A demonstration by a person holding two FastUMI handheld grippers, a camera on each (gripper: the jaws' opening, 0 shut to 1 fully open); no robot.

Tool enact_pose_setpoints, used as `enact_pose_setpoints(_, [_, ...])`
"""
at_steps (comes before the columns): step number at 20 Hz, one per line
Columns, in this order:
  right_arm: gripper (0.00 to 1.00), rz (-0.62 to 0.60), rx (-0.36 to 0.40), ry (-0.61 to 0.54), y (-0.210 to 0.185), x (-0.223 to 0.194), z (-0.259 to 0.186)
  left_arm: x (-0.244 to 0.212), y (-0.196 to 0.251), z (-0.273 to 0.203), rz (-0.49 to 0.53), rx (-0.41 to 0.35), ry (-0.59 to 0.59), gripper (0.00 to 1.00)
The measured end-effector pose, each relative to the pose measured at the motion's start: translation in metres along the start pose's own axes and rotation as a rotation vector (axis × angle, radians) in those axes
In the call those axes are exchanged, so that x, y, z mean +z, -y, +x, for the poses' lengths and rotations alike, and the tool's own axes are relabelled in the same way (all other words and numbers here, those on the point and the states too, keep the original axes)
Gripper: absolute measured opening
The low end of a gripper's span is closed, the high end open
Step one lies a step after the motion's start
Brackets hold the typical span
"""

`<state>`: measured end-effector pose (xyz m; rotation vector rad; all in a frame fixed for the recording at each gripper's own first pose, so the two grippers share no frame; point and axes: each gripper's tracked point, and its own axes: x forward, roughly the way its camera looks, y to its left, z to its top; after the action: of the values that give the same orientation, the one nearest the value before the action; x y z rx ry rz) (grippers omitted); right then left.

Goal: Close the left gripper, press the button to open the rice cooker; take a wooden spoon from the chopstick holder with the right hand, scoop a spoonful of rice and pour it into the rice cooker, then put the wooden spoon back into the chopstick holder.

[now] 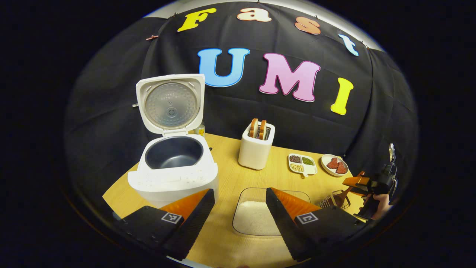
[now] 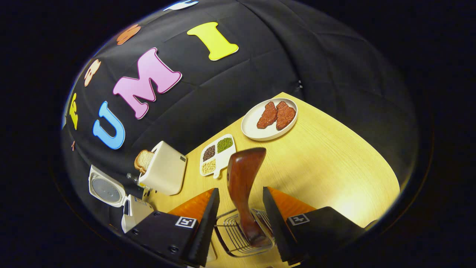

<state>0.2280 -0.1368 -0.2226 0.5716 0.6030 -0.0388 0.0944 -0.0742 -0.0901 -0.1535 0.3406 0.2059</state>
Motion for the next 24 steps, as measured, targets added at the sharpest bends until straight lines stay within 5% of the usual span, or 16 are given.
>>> enact_pose_setpoints(2, [0.67, 0.022, -0.020, -0.012, 0.002, 0.000, 0.008, -0.011, -0.002, -0.003, -0.004, 0.009, -0.016, 0.96])
enact_pose_setpoints(4, [0.26, 0.025, -0.027, -0.042, 0.002, -0.004, 0.011, -0.019, -0.003, -0.008, -0.007, 0.013, -0.027, 0.96])
enact_pose_setpoints(12, [0.17, -0.052, -0.034, 0.043, -0.015, 0.019, -0.043, -0.041, -0.009, -0.021, -0.037, -0.036, -0.058, 0.96])
enact_pose_setpoints(16, [0.22, -0.074, -0.071, 0.110, -0.025, 0.036, -0.078, -0.032, -0.014, -0.020, -0.051, -0.089, -0.039, 0.96])
enact_pose_setpoints(24, [0.21, -0.213, -0.057, 0.197, -0.107, 0.018, -0.122, -0.022, -0.056, -0.023, -0.008, -0.179, -0.009, 0.96])
